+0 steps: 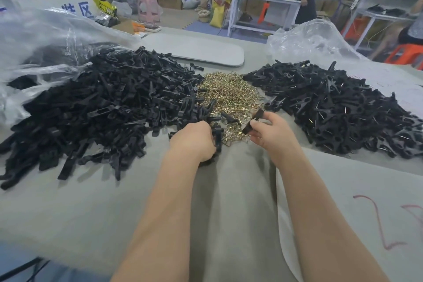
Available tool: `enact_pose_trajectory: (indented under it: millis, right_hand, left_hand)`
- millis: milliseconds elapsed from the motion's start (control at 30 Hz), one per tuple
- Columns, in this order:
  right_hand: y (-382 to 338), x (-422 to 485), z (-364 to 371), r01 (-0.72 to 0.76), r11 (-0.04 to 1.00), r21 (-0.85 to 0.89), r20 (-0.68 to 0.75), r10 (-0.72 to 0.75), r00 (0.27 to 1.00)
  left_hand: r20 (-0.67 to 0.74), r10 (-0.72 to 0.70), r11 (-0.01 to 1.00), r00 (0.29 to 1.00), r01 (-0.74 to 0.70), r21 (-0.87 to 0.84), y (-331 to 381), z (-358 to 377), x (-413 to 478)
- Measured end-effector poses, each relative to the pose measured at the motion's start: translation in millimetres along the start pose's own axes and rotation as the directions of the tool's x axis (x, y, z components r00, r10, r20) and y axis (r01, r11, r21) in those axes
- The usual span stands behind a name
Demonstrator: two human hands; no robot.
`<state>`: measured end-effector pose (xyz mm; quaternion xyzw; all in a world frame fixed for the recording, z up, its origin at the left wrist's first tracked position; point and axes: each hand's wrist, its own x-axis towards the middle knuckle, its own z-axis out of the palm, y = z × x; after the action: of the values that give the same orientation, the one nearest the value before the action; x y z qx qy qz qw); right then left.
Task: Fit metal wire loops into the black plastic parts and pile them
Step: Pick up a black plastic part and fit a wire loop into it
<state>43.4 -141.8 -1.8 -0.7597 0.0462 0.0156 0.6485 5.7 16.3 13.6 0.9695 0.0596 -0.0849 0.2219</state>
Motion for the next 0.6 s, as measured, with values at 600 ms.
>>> enact_pose_trajectory:
  millis: [600]
  right_hand:
    - [0.5,-5.1,9.4,0.179,0.924,0.338,0.014,-0.195,0.981]
  left_hand:
    - [-0.007,-0.024,-0.079,1.0,-0.009,-0.997,31.6,25.9,25.4]
